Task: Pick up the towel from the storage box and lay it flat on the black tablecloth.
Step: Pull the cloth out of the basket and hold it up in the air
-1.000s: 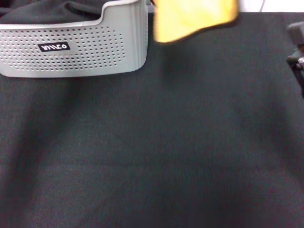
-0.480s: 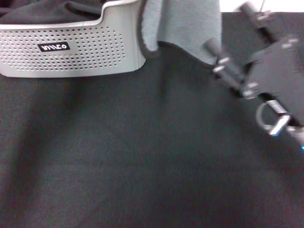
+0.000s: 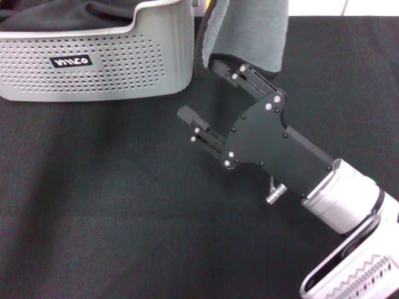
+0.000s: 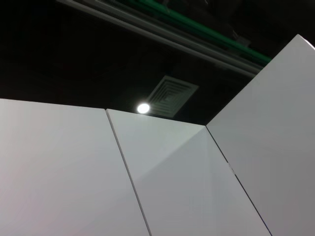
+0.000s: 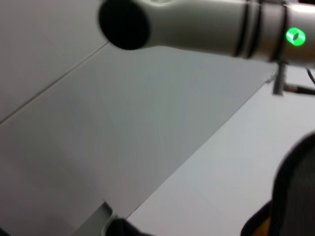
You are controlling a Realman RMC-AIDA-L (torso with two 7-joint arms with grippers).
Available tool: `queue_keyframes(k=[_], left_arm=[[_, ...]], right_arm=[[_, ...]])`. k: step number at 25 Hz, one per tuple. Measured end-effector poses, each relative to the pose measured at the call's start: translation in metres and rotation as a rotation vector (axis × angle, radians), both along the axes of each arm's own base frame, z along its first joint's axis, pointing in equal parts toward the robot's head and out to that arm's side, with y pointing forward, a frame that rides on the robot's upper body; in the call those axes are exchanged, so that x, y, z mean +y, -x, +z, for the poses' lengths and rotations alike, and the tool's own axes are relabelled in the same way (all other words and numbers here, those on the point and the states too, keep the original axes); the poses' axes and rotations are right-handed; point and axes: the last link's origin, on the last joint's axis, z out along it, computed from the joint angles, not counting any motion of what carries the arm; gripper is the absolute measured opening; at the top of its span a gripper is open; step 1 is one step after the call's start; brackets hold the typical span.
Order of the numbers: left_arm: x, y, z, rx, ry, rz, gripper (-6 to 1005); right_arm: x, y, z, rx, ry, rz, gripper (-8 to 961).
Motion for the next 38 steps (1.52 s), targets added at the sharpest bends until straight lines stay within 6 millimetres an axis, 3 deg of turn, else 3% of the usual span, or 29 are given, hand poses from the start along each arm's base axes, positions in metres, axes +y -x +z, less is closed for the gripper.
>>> queue_keyframes(k=[9, 20, 38], left_arm=[[0.0, 0.002, 0.0, -0.003, 0.005, 0.009, 43], [0.002, 0.005, -0.001, -0.005, 0.01, 0.019, 43], [0.0, 0.004, -0.002, -0.003, 0.012, 0.013, 42]], right_arm=[[-0.021, 0.009, 0.009, 0.078, -0.114, 0.057, 573], [-0.033, 0.012, 0.023, 0.169, -0.17, 0.081, 553], [-0.017, 0.007, 0.028, 0.177, -0.197, 0.018, 543]])
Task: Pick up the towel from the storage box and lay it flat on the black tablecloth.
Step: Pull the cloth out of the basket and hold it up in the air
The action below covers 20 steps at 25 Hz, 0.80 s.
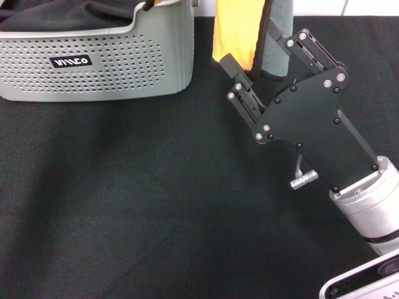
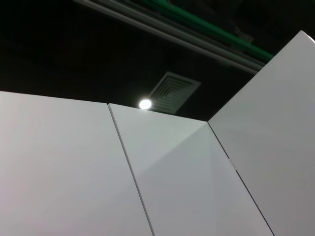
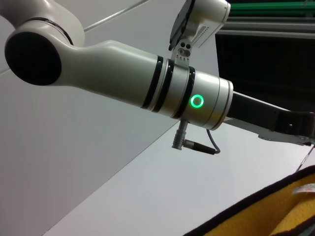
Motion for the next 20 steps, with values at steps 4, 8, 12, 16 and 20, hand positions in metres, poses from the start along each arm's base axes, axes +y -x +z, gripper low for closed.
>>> queue_keyframes(k=[4, 8, 12, 16, 20], left_arm=[[-0.0001, -0.0002, 0.0001, 0.0, 0.0, -0.001, 42], [-0.0001, 0.0, 0.0003, 0.0, -0.001, -0.001, 42], [-0.0001, 0.0, 0.0006, 0.0, -0.002, -0.001, 42], [-0.0001, 0.0001, 0.0006, 0.0, -0.002, -0.002, 42], [-0.0001, 0.0001, 0.0003, 0.0, -0.001, -0.002, 41]], right_arm=[[-0.0004, -0.0002, -0.0003, 0.0, 0.003, -0.001, 527], [-0.0023, -0.002, -0.0009, -0.001, 0.006, -0.006, 500], [-0.0031, -0.0029, -0.0011, 0.005, 0.017, -0.011, 456], [-0.0021, -0.0041, -0.0007, 0.019, 0.039, -0.018, 373], [-0.0007, -0.0057, -0.0004, 0.024, 0.05, -0.023, 309]])
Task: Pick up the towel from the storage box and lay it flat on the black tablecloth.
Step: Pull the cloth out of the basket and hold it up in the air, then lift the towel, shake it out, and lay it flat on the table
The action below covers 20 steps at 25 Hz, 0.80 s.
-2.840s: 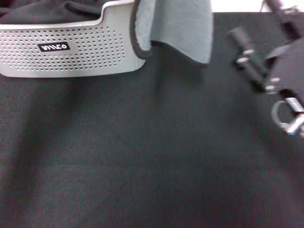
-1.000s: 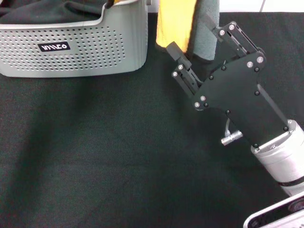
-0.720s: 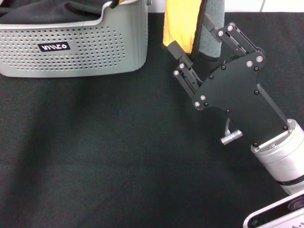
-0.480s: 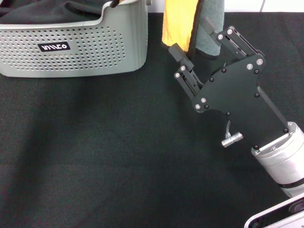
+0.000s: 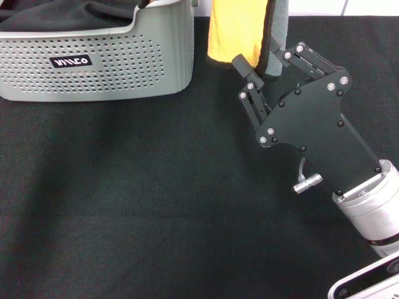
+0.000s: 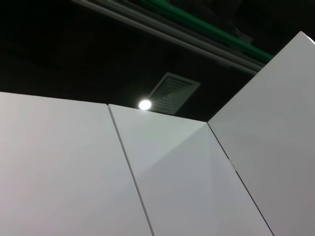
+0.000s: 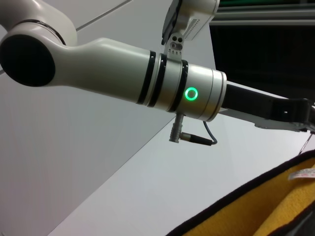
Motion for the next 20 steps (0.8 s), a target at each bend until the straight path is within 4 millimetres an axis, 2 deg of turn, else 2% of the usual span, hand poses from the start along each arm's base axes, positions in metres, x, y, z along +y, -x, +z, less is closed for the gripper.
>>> queue_keyframes(k=[10, 15, 20], left_arm=[[0.0, 0.003, 0.0, 0.0, 0.0, 0.008, 41], [-0.001, 0.005, -0.002, 0.005, 0.002, 0.012, 41], [-0.001, 0.016, -0.003, 0.014, 0.001, 0.043, 41]], right_arm=[[0.0, -0.004, -0.001, 0.0, 0.015, -0.011, 304], [0.007, -0.011, 0.004, 0.041, 0.07, -0.023, 291], [0.012, -0.023, 0.014, 0.162, 0.222, -0.025, 92]])
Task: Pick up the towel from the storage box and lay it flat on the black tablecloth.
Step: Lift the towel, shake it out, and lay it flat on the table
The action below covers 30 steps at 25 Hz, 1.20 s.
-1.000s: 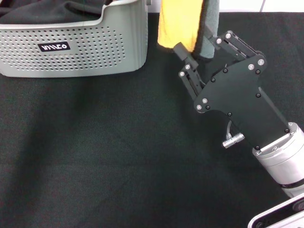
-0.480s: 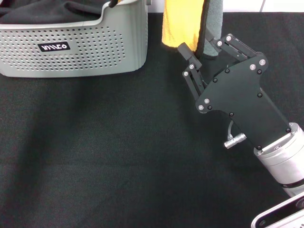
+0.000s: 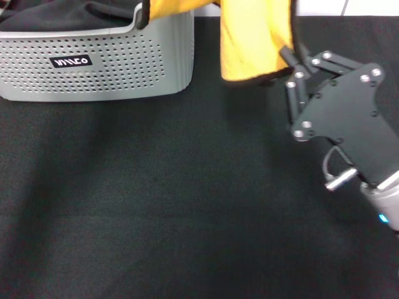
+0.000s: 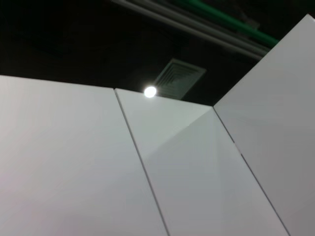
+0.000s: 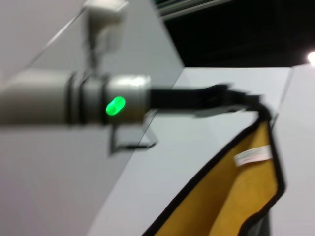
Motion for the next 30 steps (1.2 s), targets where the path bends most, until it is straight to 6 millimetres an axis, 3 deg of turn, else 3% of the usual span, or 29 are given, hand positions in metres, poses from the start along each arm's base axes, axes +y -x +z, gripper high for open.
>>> queue_keyframes(k=[6, 11, 17, 22, 30], left_arm=[[-0.006, 0.02, -0.004, 0.0, 0.035, 0.039, 40], [-0.013, 0.039, -0.009, 0.027, 0.153, 0.078, 40], [-0.015, 0.074, 0.011, 0.059, 0.449, 0.071, 40], [-0.021, 0.104, 0.041, 0.109, 0.636, -0.009, 42], [-0.039, 0.148, 0.067, 0.263, 0.893, -0.076, 44]], right_arm=[[0.0, -0.019, 0.018, 0.151, 0.257, 0.058, 7], [0.002, -0.034, 0.035, 0.238, 0.444, 0.084, 7], [0.005, -0.048, 0.064, 0.349, 0.65, 0.124, 7], [0.007, -0.062, 0.085, 0.366, 0.799, 0.108, 8], [0.003, -0.066, 0.095, 0.374, 0.979, 0.123, 8]])
